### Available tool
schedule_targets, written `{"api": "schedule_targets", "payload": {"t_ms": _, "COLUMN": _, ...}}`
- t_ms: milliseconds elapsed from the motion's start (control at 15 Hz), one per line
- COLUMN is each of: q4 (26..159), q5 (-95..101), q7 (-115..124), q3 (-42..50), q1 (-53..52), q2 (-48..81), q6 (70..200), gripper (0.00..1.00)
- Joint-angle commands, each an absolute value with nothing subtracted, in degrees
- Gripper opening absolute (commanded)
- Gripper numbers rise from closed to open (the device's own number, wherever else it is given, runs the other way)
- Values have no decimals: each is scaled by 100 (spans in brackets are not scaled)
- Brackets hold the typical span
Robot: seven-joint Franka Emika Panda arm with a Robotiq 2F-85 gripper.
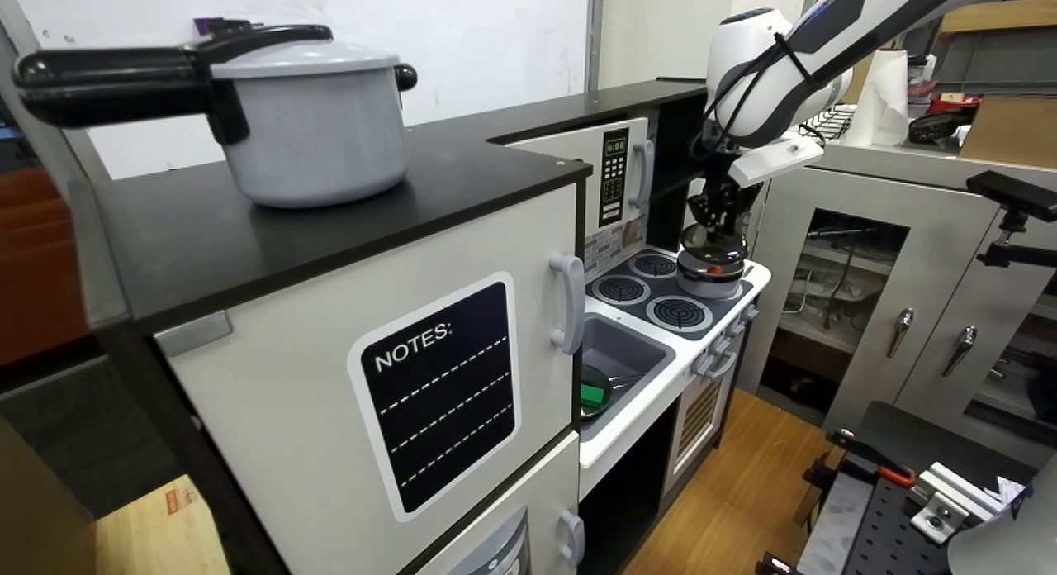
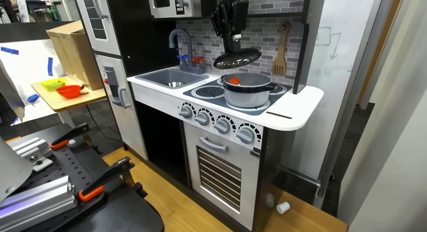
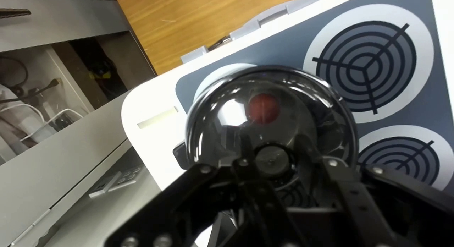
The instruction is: Place the black lid on top of the grey pot on the stove, remove the green block from the silver pan in the sink and set it on the stove then place it back on the pan
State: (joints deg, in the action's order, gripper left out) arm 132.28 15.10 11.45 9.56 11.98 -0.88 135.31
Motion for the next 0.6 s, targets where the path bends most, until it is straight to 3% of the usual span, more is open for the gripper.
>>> {"api": "schedule_targets", "payload": {"t_ms": 0, "q4": 13115, "q5": 1426, "q7": 977, "q3": 1043, "q1": 1189, "q2": 5, "q6": 13466, "gripper": 8}}
{"api": "schedule_targets", "payload": {"t_ms": 533, "q4": 13032, "q5": 1371, "q7": 920, "q3": 1084, "q1": 1180, "q2": 207, "q6": 13454, "gripper": 8}}
